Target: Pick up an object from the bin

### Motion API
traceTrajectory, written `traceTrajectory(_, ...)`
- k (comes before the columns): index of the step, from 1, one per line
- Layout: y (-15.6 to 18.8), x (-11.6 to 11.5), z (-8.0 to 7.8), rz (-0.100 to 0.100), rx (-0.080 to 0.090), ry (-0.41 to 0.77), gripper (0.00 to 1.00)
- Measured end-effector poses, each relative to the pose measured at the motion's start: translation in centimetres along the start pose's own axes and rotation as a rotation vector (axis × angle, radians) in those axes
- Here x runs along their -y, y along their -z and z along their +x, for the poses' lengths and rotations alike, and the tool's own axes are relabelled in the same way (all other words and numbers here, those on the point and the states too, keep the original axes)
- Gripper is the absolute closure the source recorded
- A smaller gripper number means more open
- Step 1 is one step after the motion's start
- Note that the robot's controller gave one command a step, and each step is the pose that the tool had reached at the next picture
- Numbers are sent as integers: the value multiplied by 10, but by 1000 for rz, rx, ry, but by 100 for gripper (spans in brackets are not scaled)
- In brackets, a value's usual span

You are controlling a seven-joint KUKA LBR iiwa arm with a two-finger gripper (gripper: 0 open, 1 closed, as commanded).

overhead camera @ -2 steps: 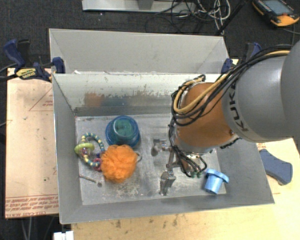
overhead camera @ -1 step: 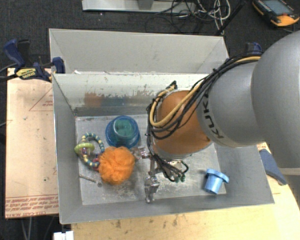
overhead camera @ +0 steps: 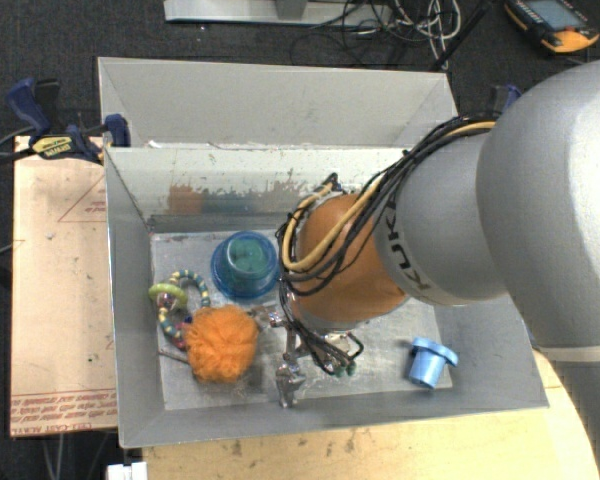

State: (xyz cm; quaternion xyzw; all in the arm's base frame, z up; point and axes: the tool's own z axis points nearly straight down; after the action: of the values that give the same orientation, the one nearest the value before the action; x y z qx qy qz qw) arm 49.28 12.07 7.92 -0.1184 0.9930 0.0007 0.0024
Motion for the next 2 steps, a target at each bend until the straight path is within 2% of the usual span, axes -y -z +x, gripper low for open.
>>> traceTrajectory(1, -2, -23, -3, 2, 8, 79, 0)
traceTrajectory(2, -5, -43, -10, 1, 8, 52, 0)
